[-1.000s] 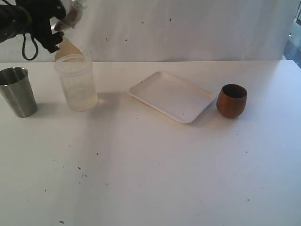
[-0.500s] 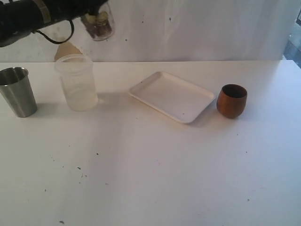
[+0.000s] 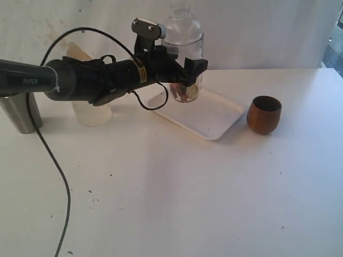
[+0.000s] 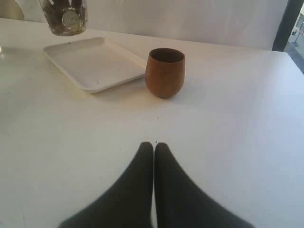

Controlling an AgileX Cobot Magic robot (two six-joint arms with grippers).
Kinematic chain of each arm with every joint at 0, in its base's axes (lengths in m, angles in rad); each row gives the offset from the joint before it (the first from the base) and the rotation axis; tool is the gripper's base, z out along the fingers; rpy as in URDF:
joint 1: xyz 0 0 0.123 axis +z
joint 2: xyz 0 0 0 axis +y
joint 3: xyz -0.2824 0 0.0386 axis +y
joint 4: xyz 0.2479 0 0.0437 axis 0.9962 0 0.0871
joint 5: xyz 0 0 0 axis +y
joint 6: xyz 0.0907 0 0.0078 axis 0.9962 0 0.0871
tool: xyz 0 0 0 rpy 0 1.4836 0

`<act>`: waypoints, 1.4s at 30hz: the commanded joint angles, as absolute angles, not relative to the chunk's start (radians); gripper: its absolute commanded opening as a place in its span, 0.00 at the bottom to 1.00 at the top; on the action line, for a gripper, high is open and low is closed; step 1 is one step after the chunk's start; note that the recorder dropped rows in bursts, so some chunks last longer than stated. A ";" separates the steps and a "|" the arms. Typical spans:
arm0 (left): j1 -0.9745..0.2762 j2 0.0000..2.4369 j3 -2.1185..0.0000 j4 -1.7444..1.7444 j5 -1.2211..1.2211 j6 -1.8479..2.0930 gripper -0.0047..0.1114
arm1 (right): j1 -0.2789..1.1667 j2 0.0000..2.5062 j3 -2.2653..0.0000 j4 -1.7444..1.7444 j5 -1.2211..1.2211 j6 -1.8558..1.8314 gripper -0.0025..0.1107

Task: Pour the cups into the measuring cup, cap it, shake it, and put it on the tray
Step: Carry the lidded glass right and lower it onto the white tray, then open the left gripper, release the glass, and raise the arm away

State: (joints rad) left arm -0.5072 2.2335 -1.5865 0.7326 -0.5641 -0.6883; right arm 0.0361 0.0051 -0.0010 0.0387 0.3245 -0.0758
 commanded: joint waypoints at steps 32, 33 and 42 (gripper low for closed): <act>-0.529 2.287 -1.726 0.570 -0.644 -0.556 0.80 | 0.039 0.000 0.000 0.033 0.314 -0.074 0.03; -0.529 2.275 -1.726 0.566 -0.644 -0.538 0.80 | 0.039 0.000 0.000 0.033 0.314 -0.074 0.03; -0.529 2.162 -1.724 0.584 -0.563 -0.532 0.66 | 0.039 0.000 0.000 0.033 0.314 -0.074 0.03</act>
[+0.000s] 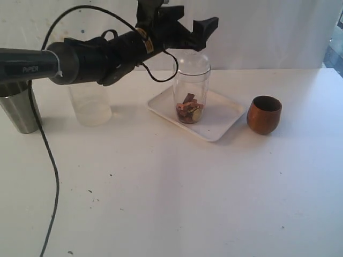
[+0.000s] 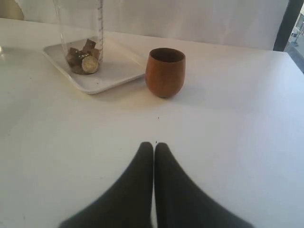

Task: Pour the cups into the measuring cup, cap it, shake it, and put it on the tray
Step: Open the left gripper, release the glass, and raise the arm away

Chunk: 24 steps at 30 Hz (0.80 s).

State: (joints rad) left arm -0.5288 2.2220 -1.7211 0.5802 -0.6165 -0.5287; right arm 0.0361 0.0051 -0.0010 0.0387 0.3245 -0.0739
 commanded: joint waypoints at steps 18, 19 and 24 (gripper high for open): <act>-0.529 1.559 -1.329 0.764 -0.133 -0.736 0.05 | 0.039 0.000 0.000 0.033 0.314 -0.074 0.03; -0.529 1.516 -1.289 0.764 -0.128 -0.731 0.05 | 0.039 0.000 0.000 0.033 0.314 -0.074 0.03; -0.529 1.211 -1.047 0.773 -0.119 -0.728 0.05 | 0.039 0.000 0.000 0.033 0.314 -0.074 0.03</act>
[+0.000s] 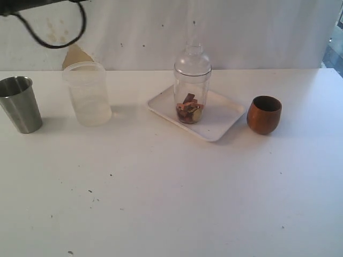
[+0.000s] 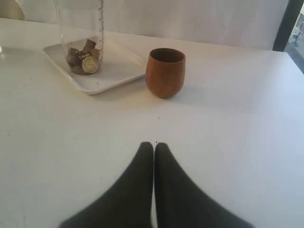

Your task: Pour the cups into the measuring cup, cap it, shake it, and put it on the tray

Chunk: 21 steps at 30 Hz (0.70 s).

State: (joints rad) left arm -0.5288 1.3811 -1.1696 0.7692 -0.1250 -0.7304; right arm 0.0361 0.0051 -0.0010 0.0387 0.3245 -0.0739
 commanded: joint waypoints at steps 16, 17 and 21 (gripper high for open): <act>-0.529 0.404 -0.495 0.771 -0.098 -0.728 0.05 | 0.039 0.000 0.000 0.033 0.314 -0.074 0.03; -0.529 0.381 -0.480 0.771 -0.087 -0.728 0.05 | 0.039 0.000 0.000 0.033 0.314 -0.074 0.03; -0.529 0.343 -0.462 0.771 -0.013 -0.728 0.05 | 0.039 0.000 0.000 0.033 0.314 -0.074 0.03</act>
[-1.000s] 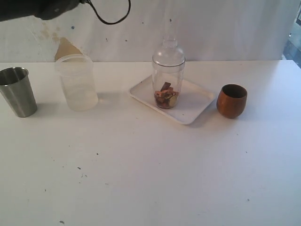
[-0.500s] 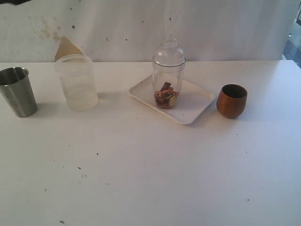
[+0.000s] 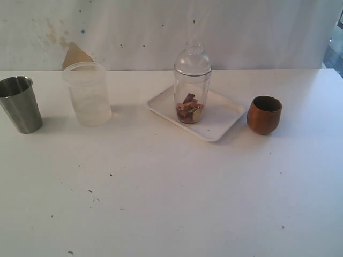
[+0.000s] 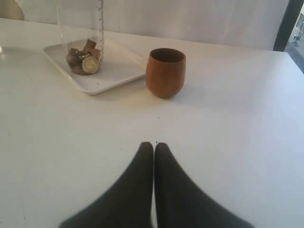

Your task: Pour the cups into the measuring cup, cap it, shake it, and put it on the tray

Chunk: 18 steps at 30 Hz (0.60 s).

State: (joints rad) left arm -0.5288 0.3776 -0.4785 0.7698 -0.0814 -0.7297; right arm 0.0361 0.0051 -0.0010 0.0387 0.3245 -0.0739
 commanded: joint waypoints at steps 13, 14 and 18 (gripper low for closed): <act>-0.529 0.338 -0.462 0.771 0.027 -0.728 0.05 | 0.039 0.000 0.000 0.033 0.314 -0.074 0.03; -0.529 0.338 -0.462 0.771 0.027 -0.728 0.05 | 0.039 0.000 0.000 0.033 0.314 -0.074 0.03; -0.529 0.338 -0.462 0.771 0.027 -0.728 0.05 | 0.039 0.000 0.000 0.033 0.314 -0.074 0.03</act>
State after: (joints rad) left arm -0.5288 0.3395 -0.4667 0.7716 0.0228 -0.7297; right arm 0.0361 0.0051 -0.0010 0.0387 0.3245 -0.0739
